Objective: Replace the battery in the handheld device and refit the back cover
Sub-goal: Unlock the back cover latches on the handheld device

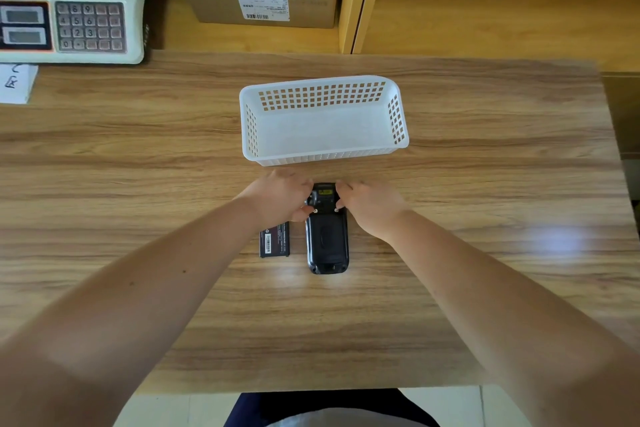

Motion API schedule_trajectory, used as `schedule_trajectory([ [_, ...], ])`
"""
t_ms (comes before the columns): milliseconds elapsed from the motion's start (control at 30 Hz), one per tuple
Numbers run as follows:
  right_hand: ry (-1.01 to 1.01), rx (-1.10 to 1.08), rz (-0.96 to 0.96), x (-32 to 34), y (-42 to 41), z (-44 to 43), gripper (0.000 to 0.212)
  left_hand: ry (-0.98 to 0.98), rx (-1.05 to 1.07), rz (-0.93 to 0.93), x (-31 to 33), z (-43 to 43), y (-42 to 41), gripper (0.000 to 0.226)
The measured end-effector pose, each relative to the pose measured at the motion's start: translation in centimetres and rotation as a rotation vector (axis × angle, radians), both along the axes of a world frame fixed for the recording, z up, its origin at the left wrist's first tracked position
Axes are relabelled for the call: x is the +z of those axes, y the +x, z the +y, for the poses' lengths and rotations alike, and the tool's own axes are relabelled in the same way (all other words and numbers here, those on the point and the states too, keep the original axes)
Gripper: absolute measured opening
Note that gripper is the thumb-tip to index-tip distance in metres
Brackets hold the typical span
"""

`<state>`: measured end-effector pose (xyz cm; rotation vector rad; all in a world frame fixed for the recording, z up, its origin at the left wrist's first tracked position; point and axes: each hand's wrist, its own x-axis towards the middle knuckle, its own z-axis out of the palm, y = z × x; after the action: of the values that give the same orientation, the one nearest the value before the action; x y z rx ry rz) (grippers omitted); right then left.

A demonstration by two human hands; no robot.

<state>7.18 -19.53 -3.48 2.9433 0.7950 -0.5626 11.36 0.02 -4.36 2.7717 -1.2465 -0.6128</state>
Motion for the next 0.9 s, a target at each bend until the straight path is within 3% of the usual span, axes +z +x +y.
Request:
schedule_trajectory([
  [267,-0.036,0.002,-0.044,-0.7,-0.1,0.1,0.034,-0.051,-0.146,-0.228,-0.8,0.5,-0.3,0.038],
  [400,-0.038,-0.005,-0.02,-1.5,0.0,0.0,0.032,0.054,-0.281,-0.313,-1.0,0.7,0.2,0.043],
  [567,-0.017,-0.001,0.011,-1.0,0.4,0.2,0.022,0.21,-0.347,-0.26,-0.1,-0.3,0.6,0.046],
  [767,0.065,-0.069,0.049,-0.4,0.3,0.3,0.023,0.224,-0.168,-0.039,0.9,-1.3,1.4,0.043],
  [833,0.189,-0.242,0.096,-0.7,0.2,0.1,0.024,0.089,0.015,0.089,0.5,-0.7,1.0,0.033],
  [900,0.45,-0.524,0.166,-1.0,-0.5,-0.1,0.03,-0.121,0.246,0.225,-0.2,0.1,0.3,0.021],
])
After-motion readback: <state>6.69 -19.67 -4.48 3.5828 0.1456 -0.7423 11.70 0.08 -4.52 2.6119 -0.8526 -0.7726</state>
